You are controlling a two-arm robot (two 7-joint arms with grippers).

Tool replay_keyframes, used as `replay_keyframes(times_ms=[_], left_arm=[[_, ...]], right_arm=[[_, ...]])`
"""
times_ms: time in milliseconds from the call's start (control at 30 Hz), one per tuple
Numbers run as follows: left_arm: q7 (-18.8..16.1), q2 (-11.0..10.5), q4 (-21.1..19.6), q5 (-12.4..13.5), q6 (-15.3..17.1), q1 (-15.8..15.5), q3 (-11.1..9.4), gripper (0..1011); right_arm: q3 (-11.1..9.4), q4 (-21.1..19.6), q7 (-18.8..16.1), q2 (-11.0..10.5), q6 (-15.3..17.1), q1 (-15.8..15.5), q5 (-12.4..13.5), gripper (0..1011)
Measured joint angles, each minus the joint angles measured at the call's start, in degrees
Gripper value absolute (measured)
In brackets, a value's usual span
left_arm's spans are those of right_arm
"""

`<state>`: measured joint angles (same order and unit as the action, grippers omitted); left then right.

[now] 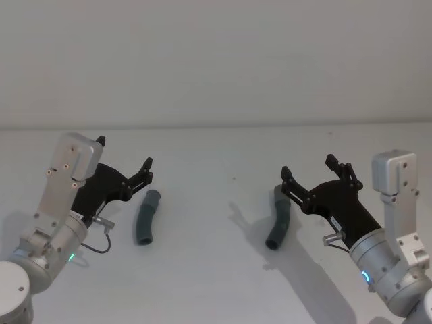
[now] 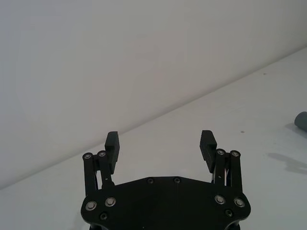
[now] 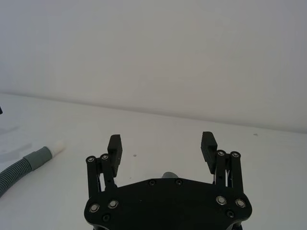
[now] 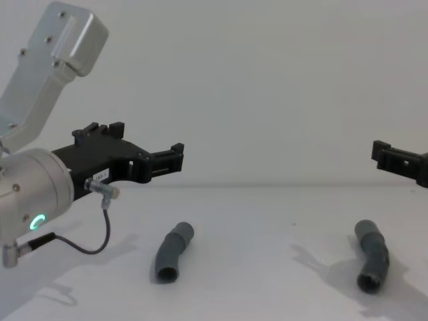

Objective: Use both hands to pick up one end of the pipe from the table, align the ends, and insert them.

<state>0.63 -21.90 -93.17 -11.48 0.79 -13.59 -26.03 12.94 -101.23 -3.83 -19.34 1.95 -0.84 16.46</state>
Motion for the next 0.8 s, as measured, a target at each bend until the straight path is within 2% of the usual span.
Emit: replay_keyframes(times_ms=[800], left_arm=[[0.0,0.0,0.0,0.0,0.0,0.0,0.0,1001]], right_arm=[[0.0,0.0,0.0,0.0,0.0,0.0,0.0,1002]])
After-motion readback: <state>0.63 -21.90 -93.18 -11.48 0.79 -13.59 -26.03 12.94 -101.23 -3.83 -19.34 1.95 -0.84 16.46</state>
